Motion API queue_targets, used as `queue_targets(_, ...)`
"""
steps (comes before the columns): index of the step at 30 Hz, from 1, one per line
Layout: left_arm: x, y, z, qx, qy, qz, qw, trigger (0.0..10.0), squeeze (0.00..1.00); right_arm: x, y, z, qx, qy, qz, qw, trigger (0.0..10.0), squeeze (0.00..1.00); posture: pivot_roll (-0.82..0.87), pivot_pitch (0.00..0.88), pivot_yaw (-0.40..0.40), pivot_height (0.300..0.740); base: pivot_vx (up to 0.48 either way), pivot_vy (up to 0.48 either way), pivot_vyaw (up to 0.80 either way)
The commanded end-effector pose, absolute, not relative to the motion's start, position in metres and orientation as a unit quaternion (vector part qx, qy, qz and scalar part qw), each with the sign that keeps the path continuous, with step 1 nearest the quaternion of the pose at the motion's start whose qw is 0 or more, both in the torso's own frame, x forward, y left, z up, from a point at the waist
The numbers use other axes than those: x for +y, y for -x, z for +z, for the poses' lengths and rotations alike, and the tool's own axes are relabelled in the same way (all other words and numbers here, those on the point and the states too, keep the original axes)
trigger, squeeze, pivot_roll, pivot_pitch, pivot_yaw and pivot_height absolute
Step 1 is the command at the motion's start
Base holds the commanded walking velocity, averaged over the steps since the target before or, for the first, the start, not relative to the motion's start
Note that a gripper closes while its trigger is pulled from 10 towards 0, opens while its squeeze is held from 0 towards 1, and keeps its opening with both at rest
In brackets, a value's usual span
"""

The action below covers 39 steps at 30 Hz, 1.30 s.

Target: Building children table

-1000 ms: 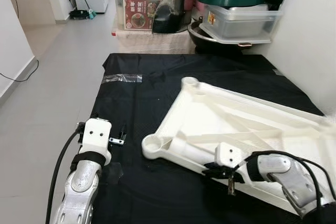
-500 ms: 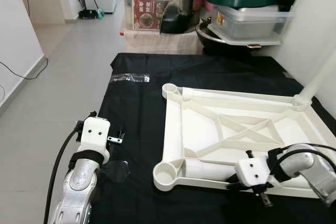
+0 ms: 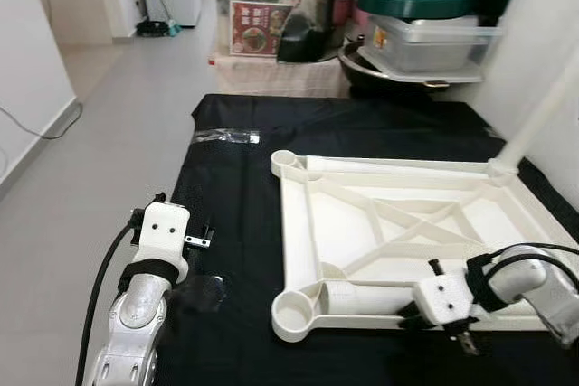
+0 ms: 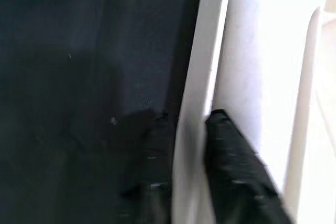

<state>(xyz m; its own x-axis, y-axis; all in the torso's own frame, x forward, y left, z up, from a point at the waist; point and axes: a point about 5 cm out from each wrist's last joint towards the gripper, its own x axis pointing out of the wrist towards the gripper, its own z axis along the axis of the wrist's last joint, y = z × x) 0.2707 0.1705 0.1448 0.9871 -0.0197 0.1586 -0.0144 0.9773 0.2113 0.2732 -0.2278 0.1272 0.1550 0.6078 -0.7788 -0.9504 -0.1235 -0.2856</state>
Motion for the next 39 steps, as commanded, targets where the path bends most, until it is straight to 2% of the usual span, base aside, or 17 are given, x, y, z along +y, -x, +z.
queue_targets(1, 0.169, -0.272, 0.144, -0.082, -0.116, -0.008, 0.99, 10.0, 0.0, -0.221, -0.275, 0.129, 0.195, 0.382, 0.614, 0.662, 10.0, 1.0, 0.05, 0.0, -0.037, 0.74, 0.0, 0.0, 0.0)
queue_targets(12, 0.171, -0.273, 0.142, -0.081, -0.114, -0.007, 0.99, 10.0, 0.0, -0.217, -0.269, 0.188, 0.131, 0.282, 0.675, 0.67, 10.0, 1.0, 0.04, 0.0, -0.035, 0.74, 0.0, 0.0, 0.0)
queue_targets(16, 0.171, -0.272, 0.142, -0.083, -0.113, -0.007, 0.99, 10.0, 0.0, -0.204, -0.274, 0.211, 0.077, 0.225, 0.675, 0.699, 10.0, 1.0, 0.05, 0.0, -0.043, 0.74, 0.0, 0.0, 0.0)
queue_targets(17, 0.171, -0.272, 0.142, -0.083, -0.113, -0.007, 0.99, 10.0, 0.0, -0.204, -0.274, 0.211, 0.077, 0.225, 0.675, 0.699, 10.0, 1.0, 0.05, 0.0, -0.043, 0.74, 0.0, 0.0, 0.0)
queue_targets(19, 0.173, -0.272, 0.142, -0.084, -0.114, -0.002, 0.99, 10.0, 0.0, -0.19, -0.29, 0.218, 0.018, 0.207, 0.629, 0.749, 10.0, 1.0, 0.06, 0.0, -0.046, 0.74, 0.0, 0.0, 0.0)
queue_targets(20, 0.174, -0.272, 0.142, -0.084, -0.115, 0.0, 0.99, 10.0, 0.0, -0.183, -0.305, 0.219, 0.003, 0.194, 0.578, 0.792, 10.0, 1.0, 0.06, 0.0, -0.046, 0.74, 0.0, 0.0, 0.0)
queue_targets(21, 0.174, -0.272, 0.142, -0.085, -0.115, 0.002, 0.99, 10.0, 0.0, -0.176, -0.319, 0.215, -0.002, 0.187, 0.528, 0.829, 10.0, 1.0, 0.06, 0.0, -0.046, 0.74, 0.0, 0.0, 0.0)
queue_targets(22, 0.174, -0.272, 0.142, -0.085, -0.115, 0.003, 0.99, 10.0, 0.0, -0.171, -0.327, 0.213, 0.0, 0.184, 0.496, 0.848, 10.0, 1.0, 0.06, 0.0, -0.046, 0.74, 0.0, 0.0, 0.0)
queue_targets(23, 0.175, -0.271, 0.142, -0.085, -0.116, 0.005, 0.99, 10.0, 0.0, -0.166, -0.341, 0.205, 0.027, 0.164, 0.436, 0.884, 10.0, 1.0, 0.07, 0.0, -0.049, 0.74, 0.0, 0.0, 0.0)
queue_targets(24, 0.175, -0.271, 0.142, -0.085, -0.117, 0.007, 0.989, 10.0, 0.0, -0.163, -0.351, 0.199, 0.054, 0.142, 0.387, 0.909, 10.0, 0.95, 0.07, 0.0, -0.048, 0.74, 0.0, 0.0, 0.0)
queue_targets(25, 0.176, -0.271, 0.142, -0.085, -0.119, 0.01, 0.989, 10.0, 0.0, -0.159, -0.359, 0.19, 0.084, 0.119, 0.337, 0.93, 10.0, 0.65, 0.07, 0.0, -0.046, 0.74, 0.0, 0.0, 0.0)
queue_targets(26, 0.177, -0.271, 0.142, -0.085, -0.121, 0.012, 0.989, 10.0, 0.0, -0.156, -0.363, 0.185, 0.106, 0.104, 0.307, 0.94, 10.0, 0.65, 0.07, 0.0, -0.046, 0.74, 0.0, 0.0, 0.0)
queue_targets(29, 0.178, -0.271, 0.142, -0.085, -0.122, 0.014, 0.989, 10.0, 0.0, -0.155, -0.365, 0.181, 0.118, 0.094, 0.29, 0.945, 10.0, 0.65, 0.07, 0.0, -0.046, 0.74, 0.0, 0.0, 0.0)
queue_targets(30, 0.183, -0.272, 0.142, -0.081, -0.129, 0.03, 0.988, 10.0, 0.0, -0.135, -0.371, 0.171, 0.151, 0.016, 0.244, 0.958, 10.0, 0.0, 0.08, 0.0, -0.047, 0.74, 0.0, 0.0, 0.0)
queue_targets(32, 0.187, -0.273, 0.142, -0.081, -0.133, 0.045, 0.987, 10.0, 0.0, -0.117, -0.375, 0.164, 0.178, -0.023, 0.196, 0.964, 10.0, 0.0, 0.08, 0.0, -0.047, 0.74, 0.0, 0.0, 0.0)
queue_targets(39, 0.197, -0.273, 0.145, -0.081, -0.137, 0.075, 0.984, 10.0, 0.0, -0.094, -0.379, 0.159, 0.186, -0.081, 0.152, 0.967, 10.0, 0.0, 0.1, 0.0, -0.06, 0.74, 0.0, 0.0, 0.0)
